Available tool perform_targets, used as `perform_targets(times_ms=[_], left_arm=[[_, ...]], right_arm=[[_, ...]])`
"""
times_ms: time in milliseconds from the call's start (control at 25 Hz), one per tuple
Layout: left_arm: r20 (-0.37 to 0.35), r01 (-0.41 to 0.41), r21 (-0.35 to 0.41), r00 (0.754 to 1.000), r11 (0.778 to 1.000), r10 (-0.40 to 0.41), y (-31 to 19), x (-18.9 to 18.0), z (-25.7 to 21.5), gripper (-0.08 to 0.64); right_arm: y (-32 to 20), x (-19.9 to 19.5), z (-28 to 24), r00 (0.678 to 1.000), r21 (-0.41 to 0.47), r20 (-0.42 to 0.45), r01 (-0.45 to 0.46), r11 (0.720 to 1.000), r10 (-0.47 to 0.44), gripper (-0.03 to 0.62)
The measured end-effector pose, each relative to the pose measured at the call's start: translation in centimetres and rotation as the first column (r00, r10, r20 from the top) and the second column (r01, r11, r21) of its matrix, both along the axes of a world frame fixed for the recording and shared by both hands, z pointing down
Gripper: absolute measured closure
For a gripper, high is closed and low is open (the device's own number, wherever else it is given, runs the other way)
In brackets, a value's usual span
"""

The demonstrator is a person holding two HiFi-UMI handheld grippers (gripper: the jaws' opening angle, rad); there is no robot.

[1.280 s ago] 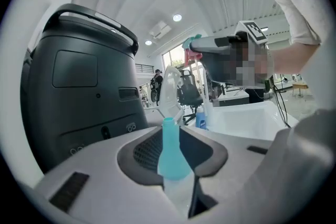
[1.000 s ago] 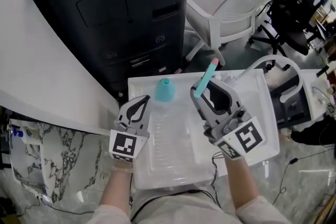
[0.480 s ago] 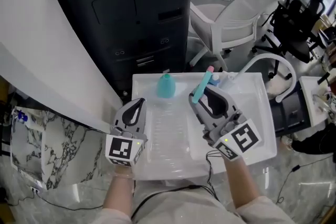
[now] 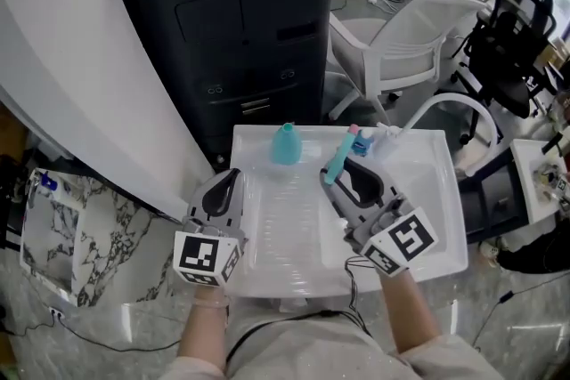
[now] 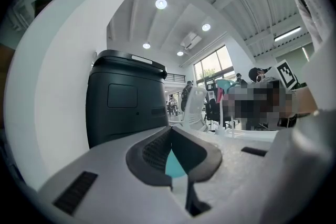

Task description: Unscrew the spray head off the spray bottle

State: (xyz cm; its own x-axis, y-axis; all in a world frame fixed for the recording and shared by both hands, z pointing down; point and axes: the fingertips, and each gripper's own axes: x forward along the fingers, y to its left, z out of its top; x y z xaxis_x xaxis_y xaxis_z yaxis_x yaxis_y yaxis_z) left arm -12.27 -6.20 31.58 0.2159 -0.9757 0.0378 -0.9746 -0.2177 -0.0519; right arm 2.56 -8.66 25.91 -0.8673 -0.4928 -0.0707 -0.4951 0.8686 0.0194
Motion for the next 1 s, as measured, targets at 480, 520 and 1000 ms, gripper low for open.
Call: perform_targets(times_ms=[480,520,1000], left_arm=[[-0.037,0.055,0.000,0.998,0.998,-0.055,2.4,-0.6,-0.8,0.554],[-0.040,0.059,0.000,0.997,0.998,-0.059,2.6,-0.7,-0.9,0.554],[-0.077,0.085,0.010,0.993,0.996,-0.084,4.2,-1.2,-1.3,0.554]], right_arm=[[1.4,1.1,0.7,1.000,-0.023,-0.002,0.000,1.000,0.000,0.451],[1.5,1.1,0.8,1.000,-0.025,-0.002,0.000,1.000,0.000,0.451],[2.3,1.5,1.3,1.000,-0.040,0.007,-0.009,0.999,0.009,0.451]])
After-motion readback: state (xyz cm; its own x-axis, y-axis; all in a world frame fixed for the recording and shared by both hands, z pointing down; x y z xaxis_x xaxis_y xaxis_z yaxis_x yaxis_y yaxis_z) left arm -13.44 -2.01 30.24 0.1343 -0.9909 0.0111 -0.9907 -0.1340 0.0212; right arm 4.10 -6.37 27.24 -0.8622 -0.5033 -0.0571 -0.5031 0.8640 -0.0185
